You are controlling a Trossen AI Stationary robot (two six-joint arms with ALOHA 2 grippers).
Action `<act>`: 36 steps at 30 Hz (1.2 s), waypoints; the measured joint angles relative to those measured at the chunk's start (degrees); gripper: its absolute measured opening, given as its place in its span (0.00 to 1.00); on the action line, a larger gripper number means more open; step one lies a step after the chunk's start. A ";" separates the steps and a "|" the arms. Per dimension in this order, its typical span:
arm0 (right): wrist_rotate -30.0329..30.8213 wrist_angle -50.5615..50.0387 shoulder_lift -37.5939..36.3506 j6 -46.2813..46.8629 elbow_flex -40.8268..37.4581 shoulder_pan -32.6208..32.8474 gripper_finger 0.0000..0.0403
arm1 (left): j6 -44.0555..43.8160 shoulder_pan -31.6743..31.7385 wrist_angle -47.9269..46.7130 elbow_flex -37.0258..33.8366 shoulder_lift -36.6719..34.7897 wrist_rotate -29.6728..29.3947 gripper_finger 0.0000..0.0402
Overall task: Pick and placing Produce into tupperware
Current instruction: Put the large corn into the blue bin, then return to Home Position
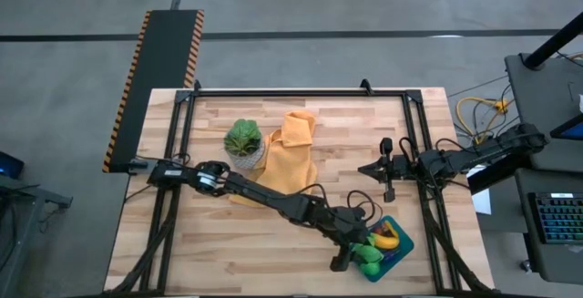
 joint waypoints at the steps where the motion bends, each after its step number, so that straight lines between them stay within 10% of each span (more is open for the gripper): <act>1: 0.00 0.00 0.00 0.00 0.00 0.00 0.02 | 0.00 0.01 0.00 -0.02 0.00 0.00 0.54; 24: -0.04 0.00 0.02 -0.20 0.00 0.00 0.02 | 5.75 0.31 -0.73 -0.11 -3.52 -0.28 0.62; 36: -0.09 -0.07 0.04 -1.36 0.15 0.02 0.02 | 22.27 -1.14 -16.08 -9.29 -23.48 -19.49 0.49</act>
